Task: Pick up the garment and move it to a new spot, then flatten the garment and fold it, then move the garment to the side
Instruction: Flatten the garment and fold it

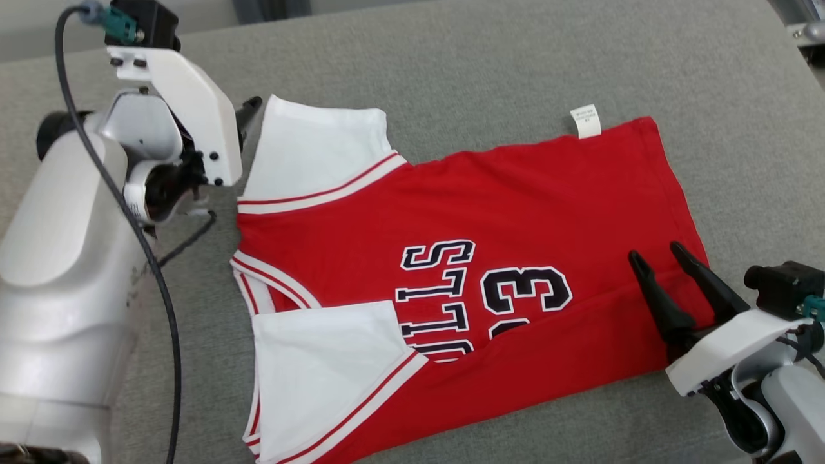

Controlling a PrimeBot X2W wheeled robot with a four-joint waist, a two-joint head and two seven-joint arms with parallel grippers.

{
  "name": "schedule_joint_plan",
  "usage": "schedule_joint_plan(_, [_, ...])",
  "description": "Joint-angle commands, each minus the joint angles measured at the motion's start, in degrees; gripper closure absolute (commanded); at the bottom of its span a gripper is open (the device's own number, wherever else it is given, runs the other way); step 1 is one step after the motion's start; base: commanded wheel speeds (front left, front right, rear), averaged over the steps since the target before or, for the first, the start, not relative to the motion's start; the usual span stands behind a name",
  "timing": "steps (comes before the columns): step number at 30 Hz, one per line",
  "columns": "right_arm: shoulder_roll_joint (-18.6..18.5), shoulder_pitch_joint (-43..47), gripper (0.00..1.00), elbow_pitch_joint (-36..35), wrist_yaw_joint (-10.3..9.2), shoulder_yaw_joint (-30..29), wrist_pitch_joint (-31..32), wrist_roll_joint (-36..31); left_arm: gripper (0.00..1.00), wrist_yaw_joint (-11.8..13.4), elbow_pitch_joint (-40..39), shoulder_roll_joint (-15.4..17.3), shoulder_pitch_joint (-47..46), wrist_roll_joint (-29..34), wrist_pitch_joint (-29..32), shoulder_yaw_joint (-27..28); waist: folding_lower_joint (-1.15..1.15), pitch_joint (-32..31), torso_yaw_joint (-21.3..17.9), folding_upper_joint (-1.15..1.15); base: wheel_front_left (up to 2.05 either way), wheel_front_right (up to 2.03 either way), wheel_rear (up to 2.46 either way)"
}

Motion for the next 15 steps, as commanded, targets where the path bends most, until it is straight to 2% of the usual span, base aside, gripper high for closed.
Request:
schedule_joint_plan(1, [0.2,-1.0,0.00,-0.3,0.00,0.0,0.1,-0.4,0.00,-0.5,2.1,0.6,-2.3,1.3,0.7,-1.0,0.00,2.4,-1.7,0.00,0.00,0.00,0.00])
schedule_joint_plan(9, [1.3,-4.5,0.00,0.0,0.00,1.3,-0.7,0.0,0.00,-1.9,12.4,1.4,-11.0,5.0,2.8,-4.5,0.00,6.9,-4.2,0.00,0.00,0.00,0.00])
schedule_joint_plan(15, [1.8,-6.6,0.00,0.7,0.00,2.5,-1.7,0.9,0.00,-3.4,15.9,2.2,-16.4,6.2,4.4,-5.9,0.00,10.8,-5.8,0.00,0.00,0.00,0.00])
